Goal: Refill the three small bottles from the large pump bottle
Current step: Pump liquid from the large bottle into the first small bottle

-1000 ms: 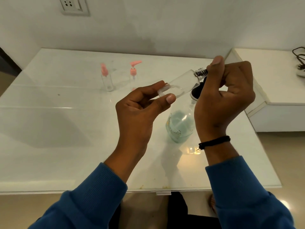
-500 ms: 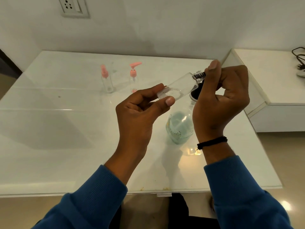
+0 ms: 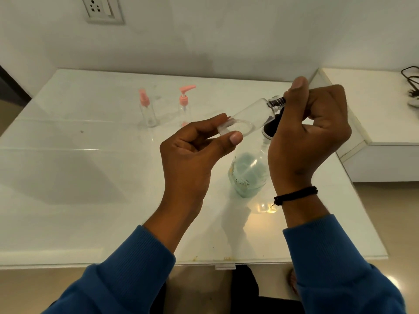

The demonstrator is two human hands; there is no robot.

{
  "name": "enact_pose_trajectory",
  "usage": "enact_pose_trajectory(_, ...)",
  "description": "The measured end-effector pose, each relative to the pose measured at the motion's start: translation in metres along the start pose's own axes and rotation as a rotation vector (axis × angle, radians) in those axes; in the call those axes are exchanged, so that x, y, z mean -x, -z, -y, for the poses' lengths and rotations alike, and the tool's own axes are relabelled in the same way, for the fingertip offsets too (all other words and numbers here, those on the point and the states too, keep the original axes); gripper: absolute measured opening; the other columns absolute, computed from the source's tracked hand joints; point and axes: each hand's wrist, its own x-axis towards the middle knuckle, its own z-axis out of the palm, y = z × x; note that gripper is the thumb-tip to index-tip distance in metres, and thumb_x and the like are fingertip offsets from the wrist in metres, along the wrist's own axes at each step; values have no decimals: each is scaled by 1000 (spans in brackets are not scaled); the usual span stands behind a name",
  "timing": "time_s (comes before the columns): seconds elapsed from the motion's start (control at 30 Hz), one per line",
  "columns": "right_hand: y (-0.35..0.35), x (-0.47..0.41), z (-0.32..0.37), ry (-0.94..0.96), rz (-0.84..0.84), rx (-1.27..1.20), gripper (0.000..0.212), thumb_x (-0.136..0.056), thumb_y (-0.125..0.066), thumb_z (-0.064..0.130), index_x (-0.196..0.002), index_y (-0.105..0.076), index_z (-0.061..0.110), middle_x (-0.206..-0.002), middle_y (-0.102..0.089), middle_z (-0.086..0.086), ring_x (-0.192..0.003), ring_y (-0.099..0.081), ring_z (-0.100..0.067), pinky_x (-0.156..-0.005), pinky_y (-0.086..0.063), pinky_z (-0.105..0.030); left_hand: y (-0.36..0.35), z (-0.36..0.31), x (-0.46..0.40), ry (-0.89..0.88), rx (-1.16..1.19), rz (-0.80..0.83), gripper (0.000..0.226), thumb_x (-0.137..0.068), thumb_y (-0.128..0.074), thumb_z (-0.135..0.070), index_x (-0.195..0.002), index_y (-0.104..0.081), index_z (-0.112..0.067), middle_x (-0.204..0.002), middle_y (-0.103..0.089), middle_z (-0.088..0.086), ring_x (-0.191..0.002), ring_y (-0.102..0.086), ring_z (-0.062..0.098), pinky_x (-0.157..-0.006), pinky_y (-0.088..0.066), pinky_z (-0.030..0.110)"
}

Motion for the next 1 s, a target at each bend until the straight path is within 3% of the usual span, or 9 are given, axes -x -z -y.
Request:
enact_pose_trajectory(0.17,1,6,-2,-3,6,5,37,-99,-63,4,-62,-60,-1,-61,-52,-15,-65,-40,-7,-61,-34,-18,0,1,1,-10,-37,-3,38,-68,-81,-17,-105,-75,-13,-104,-79,3,-97,-76,24,-83,-61,33)
enact_pose_trajectory(0.53,1,5,-1,-7,16,0,36,-99,-64,5,-64,-60,-1,-62,-54,-15,-69,-39,5,-66,-34,-10,0,0,0,-5,-43,-6,38,-68,-81,-17,-105,-75,-13,-104,-79,3,-96,-76,23,-81,-61,31)
enact_pose_trajectory(0.73,1,0,0,3,-2,19,38,-99,-63,5,-62,-59,-4,-60,-54,-16,-64,-41,-10,-60,-34,-16,0,0,0,0,-4,-2,37,-67,-81,-15,-104,-75,-13,-104,-79,5,-97,-76,27,-83,-61,33)
enact_pose_trajectory(1.0,1,1,1,5,1,0,37,-98,-62,4,-62,-60,-2,-60,-54,-15,-64,-38,-2,-62,-33,-11,-1,1,1,2,-33,-9,36,-68,-81,-19,-104,-75,-16,-105,-78,1,-98,-75,24,-82,-61,31)
